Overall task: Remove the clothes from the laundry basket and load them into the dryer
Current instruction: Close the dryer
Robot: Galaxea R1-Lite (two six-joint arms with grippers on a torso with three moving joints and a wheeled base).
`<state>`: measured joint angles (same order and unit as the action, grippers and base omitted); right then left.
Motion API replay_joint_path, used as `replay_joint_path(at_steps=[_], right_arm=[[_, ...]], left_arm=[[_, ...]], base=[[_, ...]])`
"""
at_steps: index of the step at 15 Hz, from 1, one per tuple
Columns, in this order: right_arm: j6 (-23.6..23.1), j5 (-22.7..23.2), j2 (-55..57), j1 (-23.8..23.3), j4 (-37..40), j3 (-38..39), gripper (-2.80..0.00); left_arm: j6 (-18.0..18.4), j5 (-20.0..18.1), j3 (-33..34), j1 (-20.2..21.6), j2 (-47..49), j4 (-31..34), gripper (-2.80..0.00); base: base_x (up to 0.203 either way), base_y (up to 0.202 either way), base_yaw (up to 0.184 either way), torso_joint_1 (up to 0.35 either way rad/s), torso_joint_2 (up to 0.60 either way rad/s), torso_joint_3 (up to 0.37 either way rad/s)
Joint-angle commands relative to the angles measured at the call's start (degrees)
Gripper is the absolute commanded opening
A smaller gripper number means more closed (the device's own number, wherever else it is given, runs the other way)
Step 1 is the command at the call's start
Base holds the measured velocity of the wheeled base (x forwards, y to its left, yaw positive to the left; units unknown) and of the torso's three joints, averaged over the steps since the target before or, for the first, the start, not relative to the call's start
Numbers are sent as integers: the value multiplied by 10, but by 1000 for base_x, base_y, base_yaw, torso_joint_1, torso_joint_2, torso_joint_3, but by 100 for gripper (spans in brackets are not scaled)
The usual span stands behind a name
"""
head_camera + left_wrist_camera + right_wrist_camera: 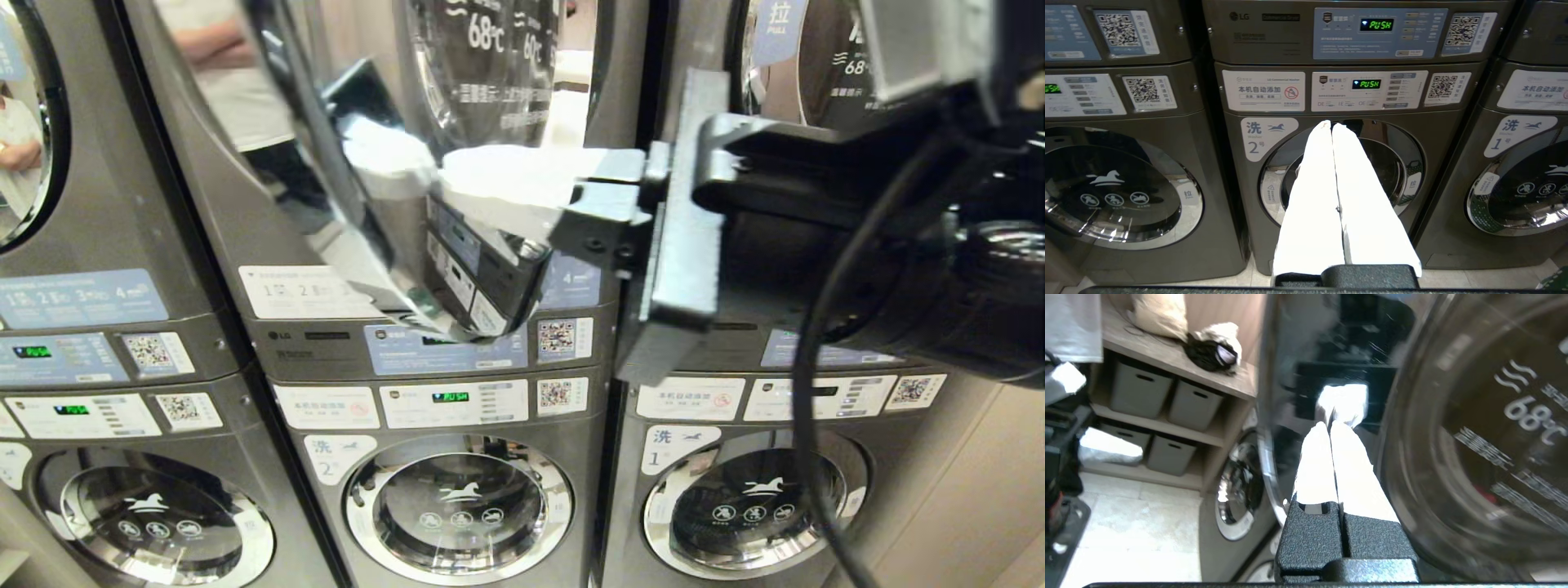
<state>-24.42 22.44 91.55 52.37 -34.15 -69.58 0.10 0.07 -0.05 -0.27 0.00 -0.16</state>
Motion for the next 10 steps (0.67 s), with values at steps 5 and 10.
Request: replay_joint_path(at_steps=[5,10], right_arm=[[7,-46,175,48,-39,-145,-280],[59,-124,78,-74,-69,-50,-280]], left_arm=[[-1,0,0,0,0,0,-280],[-1,0,0,0,0,0,-280]], base=[[0,0,0,0,0,0],[0,0,0,0,0,0]])
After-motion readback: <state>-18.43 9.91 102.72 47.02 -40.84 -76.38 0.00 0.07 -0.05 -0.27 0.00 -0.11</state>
